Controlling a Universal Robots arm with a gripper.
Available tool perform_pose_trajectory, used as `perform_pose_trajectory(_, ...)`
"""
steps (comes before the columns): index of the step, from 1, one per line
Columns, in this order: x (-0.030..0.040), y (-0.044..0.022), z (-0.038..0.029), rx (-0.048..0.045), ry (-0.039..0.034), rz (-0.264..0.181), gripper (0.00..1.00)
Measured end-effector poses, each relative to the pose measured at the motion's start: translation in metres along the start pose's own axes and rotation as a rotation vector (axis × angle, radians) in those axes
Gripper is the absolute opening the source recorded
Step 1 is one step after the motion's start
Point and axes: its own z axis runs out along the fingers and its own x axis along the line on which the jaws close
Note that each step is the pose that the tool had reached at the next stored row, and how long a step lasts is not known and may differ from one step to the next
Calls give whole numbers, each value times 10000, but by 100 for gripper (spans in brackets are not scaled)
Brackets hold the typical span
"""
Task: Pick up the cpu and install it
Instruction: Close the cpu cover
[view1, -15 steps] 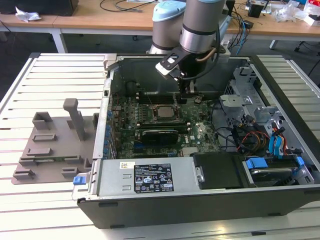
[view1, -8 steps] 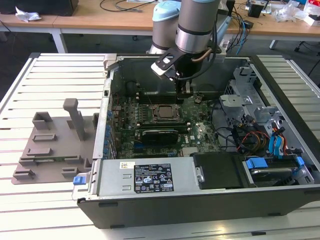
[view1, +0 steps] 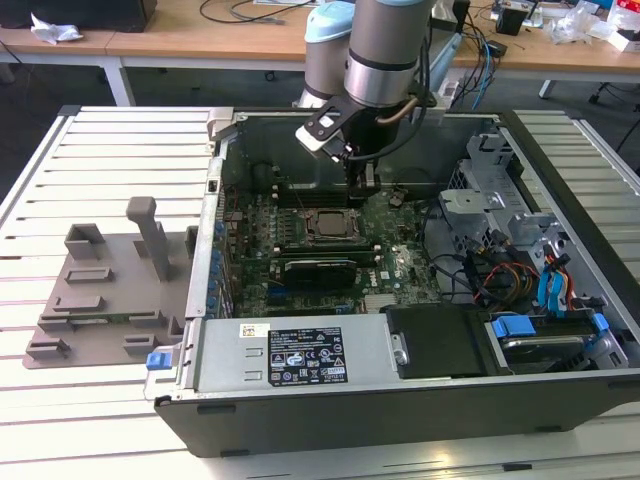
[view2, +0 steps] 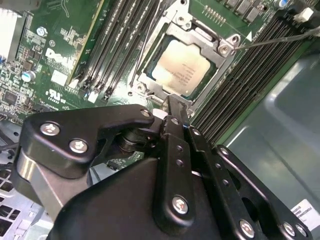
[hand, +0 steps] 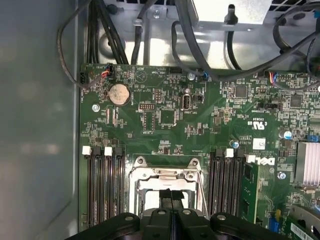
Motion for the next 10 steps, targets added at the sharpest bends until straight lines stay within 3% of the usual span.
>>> perform_pose_trajectory(2, 3, -83, 7, 0, 0, 1, 11)
perform_pose_trajectory(6, 6, -154, 23, -1, 4, 2, 11)
perform_pose_trajectory(9, 9, -238, 89, 0, 0, 1, 11)
perform_pose_trajectory(10, 11, -261, 139, 0, 1, 1, 11)
